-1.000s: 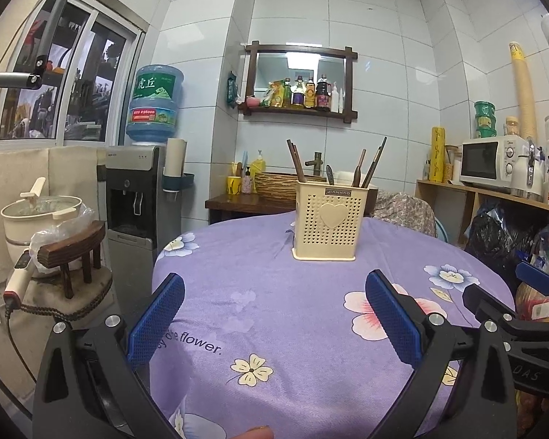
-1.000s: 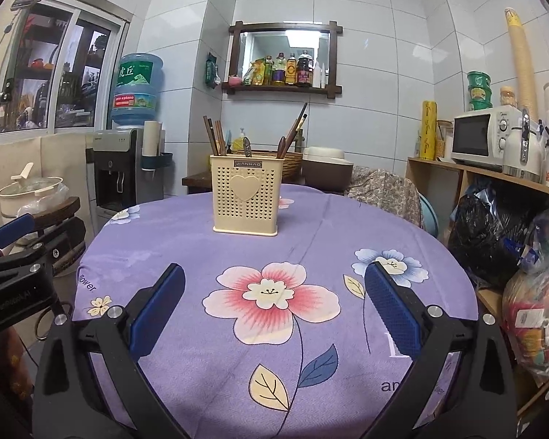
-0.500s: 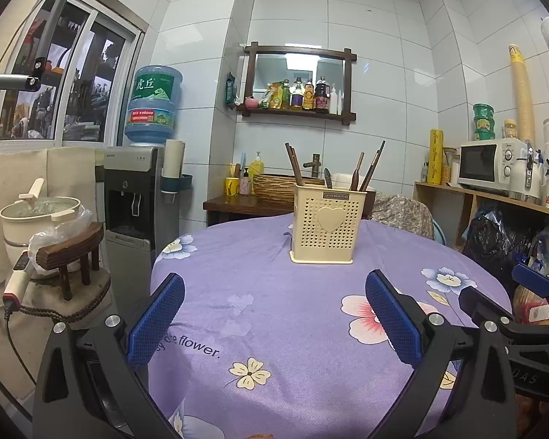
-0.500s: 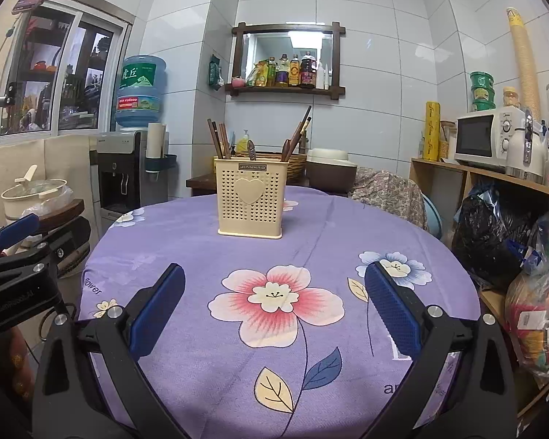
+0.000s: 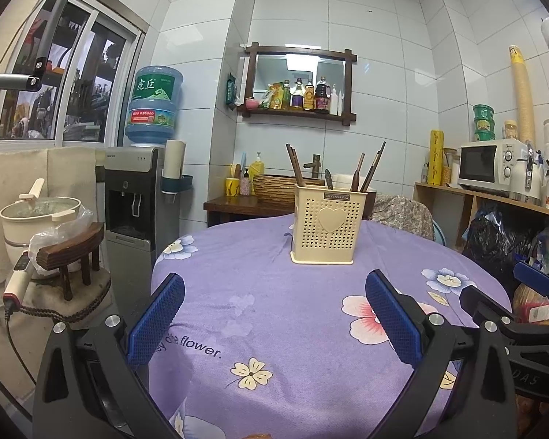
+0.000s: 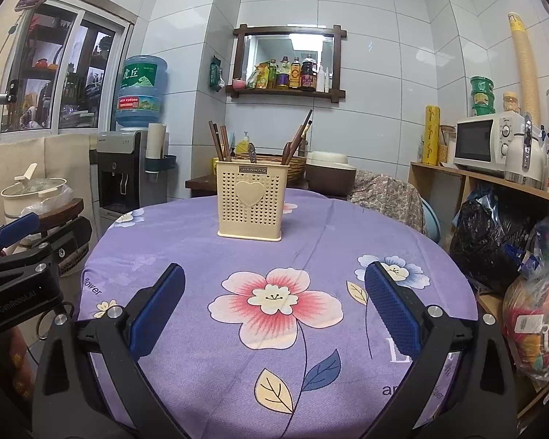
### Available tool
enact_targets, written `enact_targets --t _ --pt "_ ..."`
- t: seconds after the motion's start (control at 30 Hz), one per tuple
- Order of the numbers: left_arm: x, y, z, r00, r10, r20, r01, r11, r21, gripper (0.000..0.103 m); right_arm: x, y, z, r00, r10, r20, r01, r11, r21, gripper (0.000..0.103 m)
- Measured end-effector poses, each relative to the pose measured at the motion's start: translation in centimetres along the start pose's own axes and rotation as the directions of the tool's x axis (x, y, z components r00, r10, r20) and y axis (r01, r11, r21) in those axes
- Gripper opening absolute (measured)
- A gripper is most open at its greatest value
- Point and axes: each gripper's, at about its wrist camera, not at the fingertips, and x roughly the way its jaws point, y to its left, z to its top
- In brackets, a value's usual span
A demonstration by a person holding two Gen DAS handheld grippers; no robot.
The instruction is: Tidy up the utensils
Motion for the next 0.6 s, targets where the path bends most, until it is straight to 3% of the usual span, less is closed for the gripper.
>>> enact_targets --t 0.6 --pt "-0.14 -0.01 0.11 1.0 -0.003 0.002 0.003 1.0 0.008 0.098 -0.41 -0.11 -0.01 1.0 -0.007 0.005 0.007 1.0 -0.003 0.097"
